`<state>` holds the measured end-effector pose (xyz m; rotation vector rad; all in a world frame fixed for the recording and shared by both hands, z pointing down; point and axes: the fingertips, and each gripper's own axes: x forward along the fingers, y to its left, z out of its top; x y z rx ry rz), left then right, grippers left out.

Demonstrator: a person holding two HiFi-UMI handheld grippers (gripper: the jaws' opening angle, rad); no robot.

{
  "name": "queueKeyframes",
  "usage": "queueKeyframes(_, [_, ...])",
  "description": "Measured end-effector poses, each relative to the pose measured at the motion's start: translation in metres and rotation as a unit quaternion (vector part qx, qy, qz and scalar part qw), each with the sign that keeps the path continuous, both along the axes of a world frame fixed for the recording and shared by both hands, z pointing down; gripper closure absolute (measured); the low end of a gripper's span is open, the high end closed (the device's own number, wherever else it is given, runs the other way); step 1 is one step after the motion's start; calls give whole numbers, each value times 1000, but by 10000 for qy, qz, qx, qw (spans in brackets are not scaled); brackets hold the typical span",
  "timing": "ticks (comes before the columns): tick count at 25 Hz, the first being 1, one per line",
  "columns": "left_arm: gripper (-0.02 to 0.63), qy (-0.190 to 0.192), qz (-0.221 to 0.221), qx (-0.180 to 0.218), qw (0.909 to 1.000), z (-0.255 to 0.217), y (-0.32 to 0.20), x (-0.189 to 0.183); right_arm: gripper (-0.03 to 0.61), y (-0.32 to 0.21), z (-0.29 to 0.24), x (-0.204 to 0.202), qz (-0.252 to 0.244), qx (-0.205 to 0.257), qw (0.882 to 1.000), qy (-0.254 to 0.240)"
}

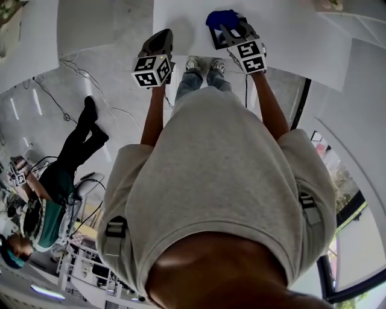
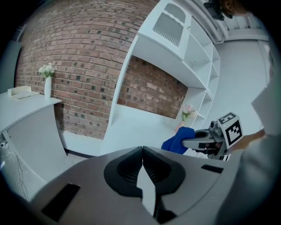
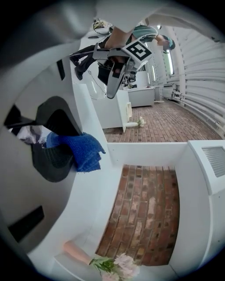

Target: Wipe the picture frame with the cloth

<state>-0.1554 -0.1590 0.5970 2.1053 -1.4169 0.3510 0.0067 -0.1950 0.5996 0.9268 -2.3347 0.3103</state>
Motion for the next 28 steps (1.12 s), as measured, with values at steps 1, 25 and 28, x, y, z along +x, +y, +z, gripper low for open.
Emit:
queueKeyframes(1, [597,-7,-22,-6,10000,0,0,-2,523,-3,1,-3,-11,11,10000,-12])
queueKeyframes(25, [597,-6,264,-29,9996,0,-5,32,523,46,31,41,189,-480,9986,131])
queueKeyframes(28, [597,-16,327,-12,9995,0,-4,42,523,57,31,53,269,-511,9983,124])
